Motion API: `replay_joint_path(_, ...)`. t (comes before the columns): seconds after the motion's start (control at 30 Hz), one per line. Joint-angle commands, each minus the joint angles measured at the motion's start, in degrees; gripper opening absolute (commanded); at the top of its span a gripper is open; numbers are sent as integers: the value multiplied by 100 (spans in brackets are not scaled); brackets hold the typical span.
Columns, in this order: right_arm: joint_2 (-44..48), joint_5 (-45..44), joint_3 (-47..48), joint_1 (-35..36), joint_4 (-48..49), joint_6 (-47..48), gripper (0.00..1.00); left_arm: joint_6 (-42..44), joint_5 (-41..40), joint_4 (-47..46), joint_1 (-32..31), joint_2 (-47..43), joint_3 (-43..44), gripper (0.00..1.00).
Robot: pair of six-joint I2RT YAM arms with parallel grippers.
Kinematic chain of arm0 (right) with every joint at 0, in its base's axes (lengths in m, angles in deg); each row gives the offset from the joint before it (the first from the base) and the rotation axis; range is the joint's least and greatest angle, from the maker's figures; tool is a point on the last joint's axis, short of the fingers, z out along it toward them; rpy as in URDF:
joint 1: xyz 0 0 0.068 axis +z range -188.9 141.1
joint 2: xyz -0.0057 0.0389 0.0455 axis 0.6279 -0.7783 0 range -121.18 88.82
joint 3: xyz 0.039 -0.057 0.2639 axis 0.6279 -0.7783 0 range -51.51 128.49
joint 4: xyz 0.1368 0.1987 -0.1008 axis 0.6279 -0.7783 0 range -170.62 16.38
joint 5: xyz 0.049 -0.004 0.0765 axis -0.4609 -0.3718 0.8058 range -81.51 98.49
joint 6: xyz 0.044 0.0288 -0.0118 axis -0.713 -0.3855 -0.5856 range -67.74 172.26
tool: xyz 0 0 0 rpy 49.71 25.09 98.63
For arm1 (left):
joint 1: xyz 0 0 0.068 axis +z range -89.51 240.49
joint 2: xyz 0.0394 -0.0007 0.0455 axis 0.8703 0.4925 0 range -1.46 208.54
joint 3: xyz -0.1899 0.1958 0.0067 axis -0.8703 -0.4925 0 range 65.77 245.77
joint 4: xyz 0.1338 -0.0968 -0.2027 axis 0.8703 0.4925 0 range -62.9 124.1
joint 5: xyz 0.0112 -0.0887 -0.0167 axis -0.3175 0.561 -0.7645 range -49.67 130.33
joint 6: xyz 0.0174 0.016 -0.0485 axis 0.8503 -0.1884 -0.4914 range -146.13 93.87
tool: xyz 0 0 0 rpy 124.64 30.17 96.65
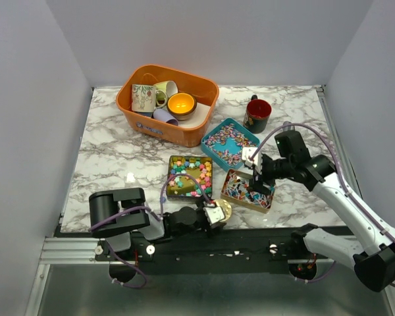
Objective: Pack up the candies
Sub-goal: Move the packing bottle to the center of the board, then screw the bottle lid onto the packing bottle.
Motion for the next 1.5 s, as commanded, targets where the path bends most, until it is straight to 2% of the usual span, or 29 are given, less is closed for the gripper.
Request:
replay_joint_path(0.0, -104, 1601, -262, -15, -657, 1641, 80, 119, 237, -850, 14, 419, -3, 99)
replay_joint_path(0.17, -736, 1998, -147, 317, -843, 2293, 80, 375, 176, -1678, 23, 1413, 120, 99)
replay_joint_path(0.27, -896, 2024, -217, 686, -781, 2619, 80, 243, 193, -1732, 23, 1510, 103, 99)
replay_joint_path(0.47, -1194, 2033, -385, 933, -684, 3032, 80, 322, 53, -1706, 40, 1370, 50, 98)
replay_joint_path(0.57, -1300, 2033, -305, 934, -518, 2744, 80, 489, -18, -1522, 49, 1072, 15, 99)
replay_joint_path(0.7, -1309, 1919, -446, 1039, 393, 1954, 78, 515, -44, -978, 40, 431, -29, 99)
replay_joint_path(0.87, -1432, 1462, -753, 1311, 1213, 1530, 76, 507, -35, -607, 40, -212, -20, 99)
replay_joint_path(1.07, -1801, 1163, -850, 1549, 1591, 1169, 75, 375, 35, -712, 75, 7, -38, 99)
replay_joint_path(1.33, -1916, 1005, -1000, 1593, 1706, 1169, 74, 68, 97, -1319, 286, 991, -56, 99)
replay_joint_path(1.47, -1916, 873, -983, 1584, 1697, 1231, 73, -47, 237, -1486, 374, 1044, -73, 97)
